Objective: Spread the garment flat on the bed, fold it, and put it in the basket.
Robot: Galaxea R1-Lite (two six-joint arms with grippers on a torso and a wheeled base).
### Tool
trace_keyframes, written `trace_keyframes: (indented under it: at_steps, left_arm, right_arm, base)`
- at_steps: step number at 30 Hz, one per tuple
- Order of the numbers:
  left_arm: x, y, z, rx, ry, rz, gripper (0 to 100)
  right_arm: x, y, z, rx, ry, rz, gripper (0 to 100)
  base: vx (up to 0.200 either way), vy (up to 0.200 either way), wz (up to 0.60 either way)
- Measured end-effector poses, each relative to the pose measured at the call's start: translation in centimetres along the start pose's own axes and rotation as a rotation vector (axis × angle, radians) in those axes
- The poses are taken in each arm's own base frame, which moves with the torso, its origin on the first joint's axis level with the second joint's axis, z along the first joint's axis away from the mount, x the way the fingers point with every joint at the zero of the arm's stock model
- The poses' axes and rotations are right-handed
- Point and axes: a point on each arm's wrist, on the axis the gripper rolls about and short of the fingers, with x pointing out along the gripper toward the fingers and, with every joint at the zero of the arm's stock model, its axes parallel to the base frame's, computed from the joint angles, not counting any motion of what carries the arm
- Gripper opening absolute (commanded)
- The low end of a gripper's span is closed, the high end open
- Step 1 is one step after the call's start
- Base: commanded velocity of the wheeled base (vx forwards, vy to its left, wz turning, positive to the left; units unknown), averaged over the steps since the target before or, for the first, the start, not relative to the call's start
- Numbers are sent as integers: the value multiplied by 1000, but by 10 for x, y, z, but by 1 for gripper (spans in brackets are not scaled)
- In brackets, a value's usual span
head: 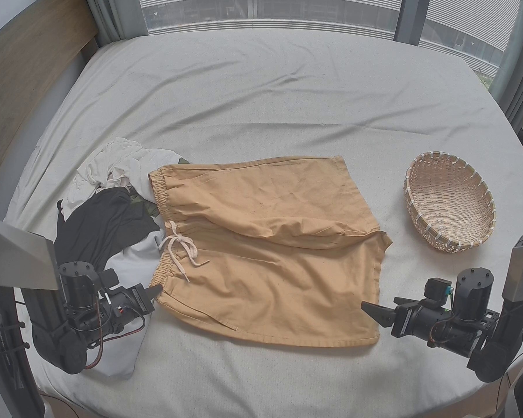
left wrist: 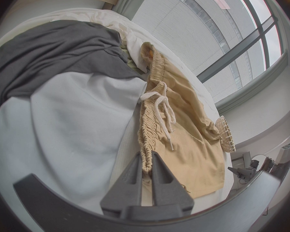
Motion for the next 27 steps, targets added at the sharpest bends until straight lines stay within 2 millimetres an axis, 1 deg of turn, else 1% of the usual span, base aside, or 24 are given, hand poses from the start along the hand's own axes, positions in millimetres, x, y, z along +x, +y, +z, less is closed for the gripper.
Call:
trace_keyframes:
  at_steps: [3, 6, 13, 21, 22, 27]
  left_arm:
    - [-8, -1, 1, 7, -6, 8, 0]
    - [-13, -2, 2, 21, -11, 12, 0]
    - [-14, -3, 4, 43, -18, 9, 0]
    - [-14, -4, 4, 44, -18, 7, 0]
    - [-14, -4, 4, 45, -18, 7, 0]
    - [-15, -4, 4, 45, -19, 7, 0]
  right_arm:
    - [-2, -6, -8, 27, 45, -27, 100]
    - [0, -10, -15, 39, 83, -47, 100]
    - [8, -18, -32, 54, 168, -88, 100]
    - [13, -20, -42, 53, 216, -98, 100]
    - [15, -19, -42, 51, 216, -95, 0]
    - [20, -19, -44, 49, 222, -92, 0]
  base:
    - [0, 0, 0]
    - [0, 0, 0]
    - [0, 0, 0]
    - [0, 0, 0]
    - [0, 0, 0]
    - [0, 0, 0]
